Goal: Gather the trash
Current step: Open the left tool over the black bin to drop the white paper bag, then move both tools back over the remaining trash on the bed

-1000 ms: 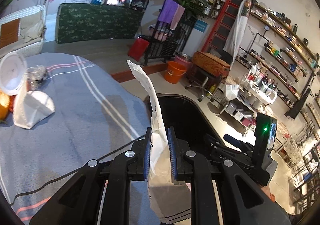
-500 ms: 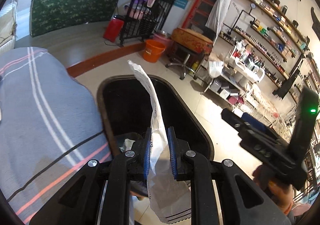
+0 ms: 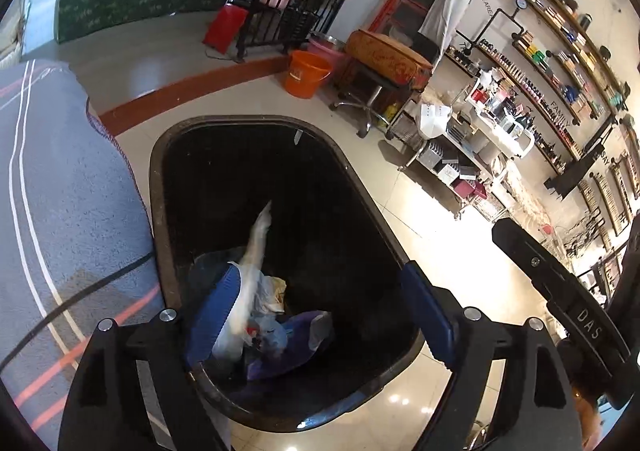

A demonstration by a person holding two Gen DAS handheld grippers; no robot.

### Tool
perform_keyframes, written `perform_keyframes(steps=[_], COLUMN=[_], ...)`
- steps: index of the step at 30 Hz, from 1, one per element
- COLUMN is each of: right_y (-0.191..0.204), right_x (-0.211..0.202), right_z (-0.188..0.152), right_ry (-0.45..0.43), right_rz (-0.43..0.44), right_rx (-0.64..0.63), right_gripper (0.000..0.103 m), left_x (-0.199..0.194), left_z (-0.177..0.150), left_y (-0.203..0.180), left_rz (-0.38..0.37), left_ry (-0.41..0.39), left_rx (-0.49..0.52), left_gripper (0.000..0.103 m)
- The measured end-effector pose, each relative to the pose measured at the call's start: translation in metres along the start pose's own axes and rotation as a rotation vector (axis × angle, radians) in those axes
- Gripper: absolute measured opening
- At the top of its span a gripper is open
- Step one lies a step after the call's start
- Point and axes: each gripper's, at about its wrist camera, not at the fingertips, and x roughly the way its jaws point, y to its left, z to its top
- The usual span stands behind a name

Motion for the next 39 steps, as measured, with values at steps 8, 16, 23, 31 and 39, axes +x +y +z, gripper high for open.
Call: perform_keyframes(steps=[8, 16, 23, 31, 39], right_y=[-0.004, 0.001, 0.024, 0.056, 0.097], right_x=[-0.007, -0.005, -0.003, -0.012, -0.021], right_z=[0.008, 0.007, 0.005, 0.0, -0.007], right_ry=[-0.034, -0.018, 0.0, -0.009, -0.006], right_rz=[-0.013, 0.011, 0.07, 0.133, 0.216], right_rx=[0.035, 0.066, 0.041, -0.022, -0.104], right_gripper=[0.089, 0.09, 0.09, 0.09, 0.093], left_x=[-0.01, -0.04, -0.072, -0.102, -0.135], left_z=[-0.007, -0.012, -0.018, -0.027, -0.036], left_y=[-0.001, -0.006, 0.005, 0.025, 0.06], left_rz=[0.005, 0.146, 0.203, 0.257, 0.341], left_ry=[0.025, -0.076, -0.157, -0.223, -0.293], left_rx=[-0.005, 0.078, 0.072, 0.019, -0.06], left_gripper=[0.087, 0.094, 0.097, 0.097, 0.097])
